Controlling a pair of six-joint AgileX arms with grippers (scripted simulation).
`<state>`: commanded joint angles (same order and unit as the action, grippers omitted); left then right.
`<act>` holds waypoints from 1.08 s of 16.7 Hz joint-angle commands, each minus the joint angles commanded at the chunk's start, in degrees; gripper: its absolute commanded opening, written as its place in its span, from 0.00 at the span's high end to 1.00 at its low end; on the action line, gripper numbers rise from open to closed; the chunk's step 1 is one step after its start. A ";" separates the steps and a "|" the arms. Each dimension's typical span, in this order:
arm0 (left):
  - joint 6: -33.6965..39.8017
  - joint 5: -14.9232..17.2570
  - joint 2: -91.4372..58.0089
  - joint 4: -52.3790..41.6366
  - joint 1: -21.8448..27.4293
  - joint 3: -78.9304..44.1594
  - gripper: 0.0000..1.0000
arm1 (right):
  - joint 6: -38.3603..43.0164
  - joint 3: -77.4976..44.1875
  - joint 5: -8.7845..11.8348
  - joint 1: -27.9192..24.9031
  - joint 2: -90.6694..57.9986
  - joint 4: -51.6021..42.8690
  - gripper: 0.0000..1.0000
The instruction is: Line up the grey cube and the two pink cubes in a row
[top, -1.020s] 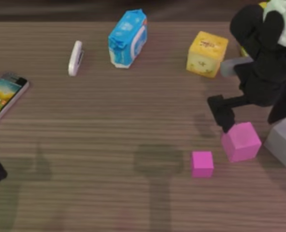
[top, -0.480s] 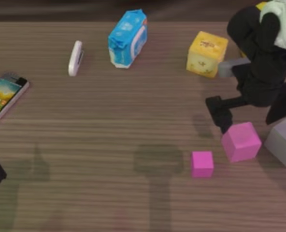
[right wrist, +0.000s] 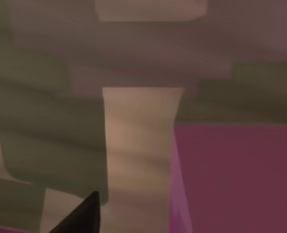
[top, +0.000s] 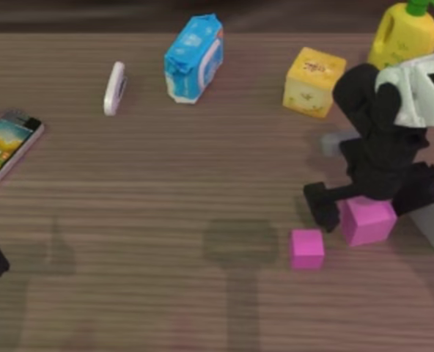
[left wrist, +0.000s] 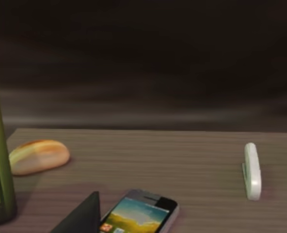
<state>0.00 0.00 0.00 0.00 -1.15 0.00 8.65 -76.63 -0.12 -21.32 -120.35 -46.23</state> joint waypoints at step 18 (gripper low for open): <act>0.00 0.00 0.00 0.00 0.00 0.00 0.00 | 0.03 1.30 -0.01 -0.03 -0.87 2.13 0.90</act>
<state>0.00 0.00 0.00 0.00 -1.15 0.00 8.68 -75.33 -0.13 -21.34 -121.23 -44.10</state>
